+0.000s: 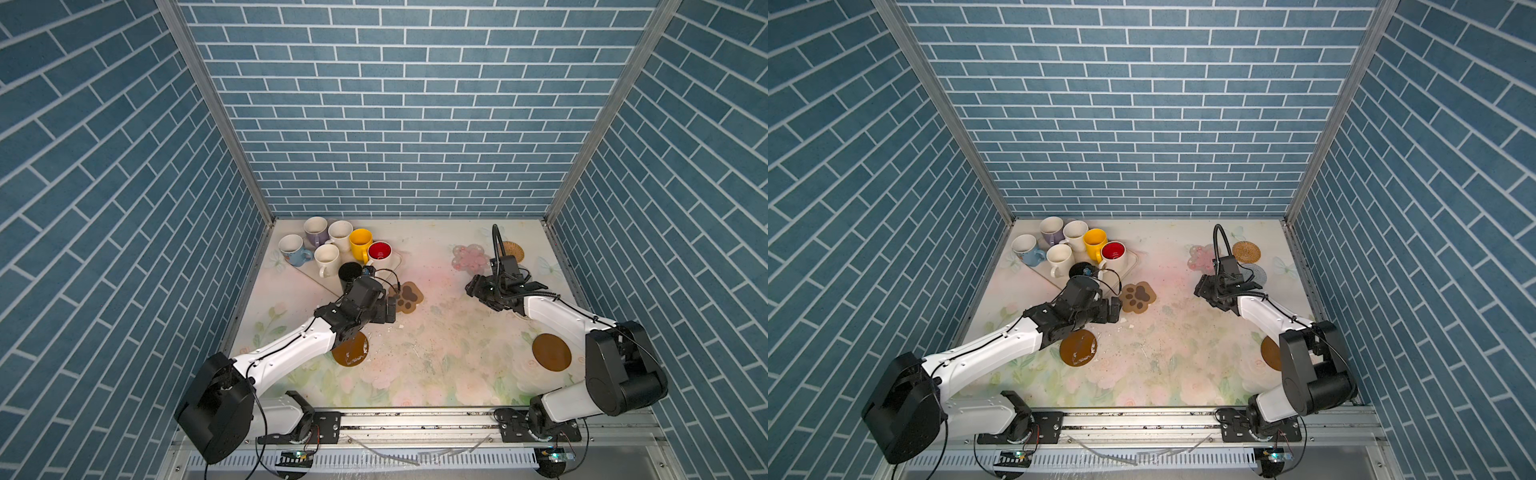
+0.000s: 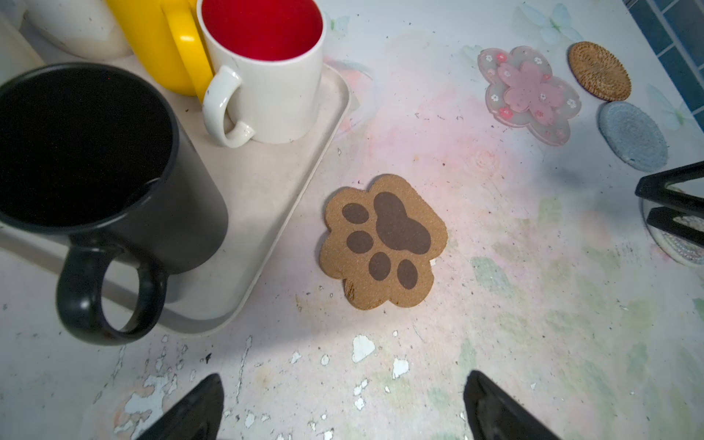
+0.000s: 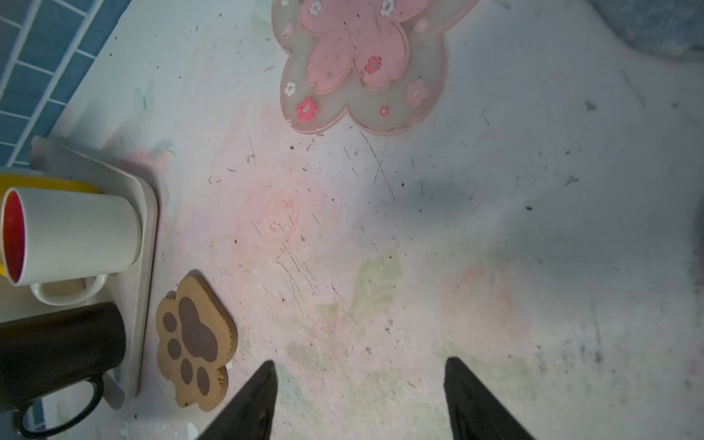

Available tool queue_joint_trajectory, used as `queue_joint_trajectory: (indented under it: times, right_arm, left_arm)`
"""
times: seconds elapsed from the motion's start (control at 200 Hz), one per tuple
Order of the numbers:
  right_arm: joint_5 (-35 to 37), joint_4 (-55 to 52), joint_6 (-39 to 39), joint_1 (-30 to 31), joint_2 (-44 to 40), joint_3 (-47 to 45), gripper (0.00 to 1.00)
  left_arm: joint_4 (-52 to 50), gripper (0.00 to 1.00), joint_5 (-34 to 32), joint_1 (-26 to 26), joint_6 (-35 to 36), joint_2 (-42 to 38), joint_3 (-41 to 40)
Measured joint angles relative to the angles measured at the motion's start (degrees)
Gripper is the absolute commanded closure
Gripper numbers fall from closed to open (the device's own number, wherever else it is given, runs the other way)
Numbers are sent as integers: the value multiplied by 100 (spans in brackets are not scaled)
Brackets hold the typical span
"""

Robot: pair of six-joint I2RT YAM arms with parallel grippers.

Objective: Place cups on coasters
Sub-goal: Move the coaster to the top-right of the table.

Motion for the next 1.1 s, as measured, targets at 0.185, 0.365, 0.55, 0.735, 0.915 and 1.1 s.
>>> queue_joint_trajectory:
  times: [0.185,0.365,0.55,0.735,0.915,1.1]
  right_arm:
    - [-70,813,793,0,374,-170,30]
    - [-2,1156,1099,-31,804,-153,30]
    - [17,1178,1189,-225,1279,201,30]
    - [85,1147,1187,-409,1694,671,31]
    - [83,1178,1187,-584,2142,1187,31]
    - [26,1196,1187,-671,2520,1655,32]
  left_arm:
    - [50,1,7,0,-87,2,-120]
    - [175,1,22,0,-109,52,-125]
    - [264,1,22,0,-109,203,-125]
    - [310,1,20,0,-107,289,-125]
    - [369,1,7,0,-98,428,-125]
    - [455,1,-7,0,-50,723,-122]
